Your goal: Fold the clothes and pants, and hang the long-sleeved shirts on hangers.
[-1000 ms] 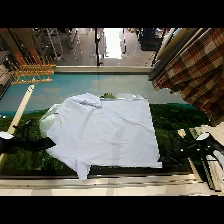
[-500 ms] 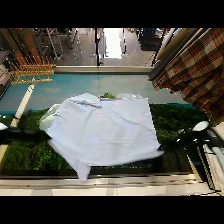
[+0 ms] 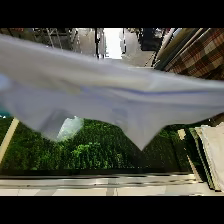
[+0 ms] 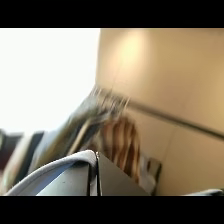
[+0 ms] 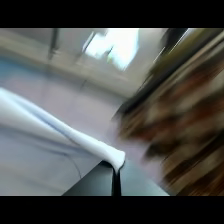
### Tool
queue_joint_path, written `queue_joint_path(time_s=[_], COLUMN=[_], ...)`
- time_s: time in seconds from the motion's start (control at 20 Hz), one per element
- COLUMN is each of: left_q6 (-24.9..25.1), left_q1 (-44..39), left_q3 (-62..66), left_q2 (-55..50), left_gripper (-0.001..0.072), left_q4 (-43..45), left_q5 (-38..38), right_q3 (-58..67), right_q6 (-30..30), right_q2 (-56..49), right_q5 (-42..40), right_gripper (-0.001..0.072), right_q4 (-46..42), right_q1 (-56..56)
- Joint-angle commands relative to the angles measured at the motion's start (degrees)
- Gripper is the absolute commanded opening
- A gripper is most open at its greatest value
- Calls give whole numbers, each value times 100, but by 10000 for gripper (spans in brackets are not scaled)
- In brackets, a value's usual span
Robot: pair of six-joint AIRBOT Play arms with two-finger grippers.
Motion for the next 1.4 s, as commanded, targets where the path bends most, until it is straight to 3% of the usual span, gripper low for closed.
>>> queue_joint_path(time_s=[0.0,0.1,0.15,0.25,0.35,0.45,0.55,0.7,0.8,0.85,0.9,0.95,1.1,1.15,1.2,1.25,1.35], left_q6=[-37,-190,-426,-774,-787,-791,-870,-1397,-1602,-1596,-1593,-1550,-1447,-1495,-1700,-1974,-2192], left_q1=[815,664,337,-846,-2249,-3340,-3958,-4201,-4116,-4044,-3950,-3827,-3220,-3032,-2870,-2756,-2625], left_q3=[549,546,544,452,96,-326,-590,-599,-599,-597,-597,-592,-592,-595,-601,-608,-774], left_q2=[291,151,33,-341,-857,-1565,-2472,-3932,-4483,-4605,-4640,-4610,-4315,-4210,-4109,-4050,-3974], left_gripper=[5,5,5,6,6,6,7,7,8,86,418,664,636,587,544,544,543], left_q4=[-1261,90,1082,3056,4522,5598,6175,6393,6319,6181,6135,6140,6623,7104,7799,8526,9350], left_q5=[920,955,940,833,824,1102,1561,2389,3204,3501,3641,3569,2131,1561,1016,588,55], right_q3=[1207,1318,1318,1298,1086,595,114,-55,-52,-52,-31,42,431,334,74,-424,-1886], right_q6=[-24,-101,-144,-181,-173,-70,-96,9,586,1005,1394,1508,1419,1366,1274,1213,953], right_q2=[170,-254,-612,-1606,-2785,-4004,-5106,-6662,-7410,-7632,-7744,-7757,-7687,-7611,-7486,-7263,-6585], right_q5=[-1593,-1941,-1735,-787,142,389,-20,-1366,-2632,-3167,-3390,-3128,-527,339,977,1360,1014], right_gripper=[18,18,18,19,19,20,20,19,21,47,330,578,556,488,466,460,459], right_q4=[-592,-409,-9,1198,2245,2282,1843,1200,1217,1220,1215,1211,1016,942,957,968,1045], right_q1=[-22,-15,-15,-15,120,654,1222,1773,1821,1775,1683,1526,876,673,542,479,551])
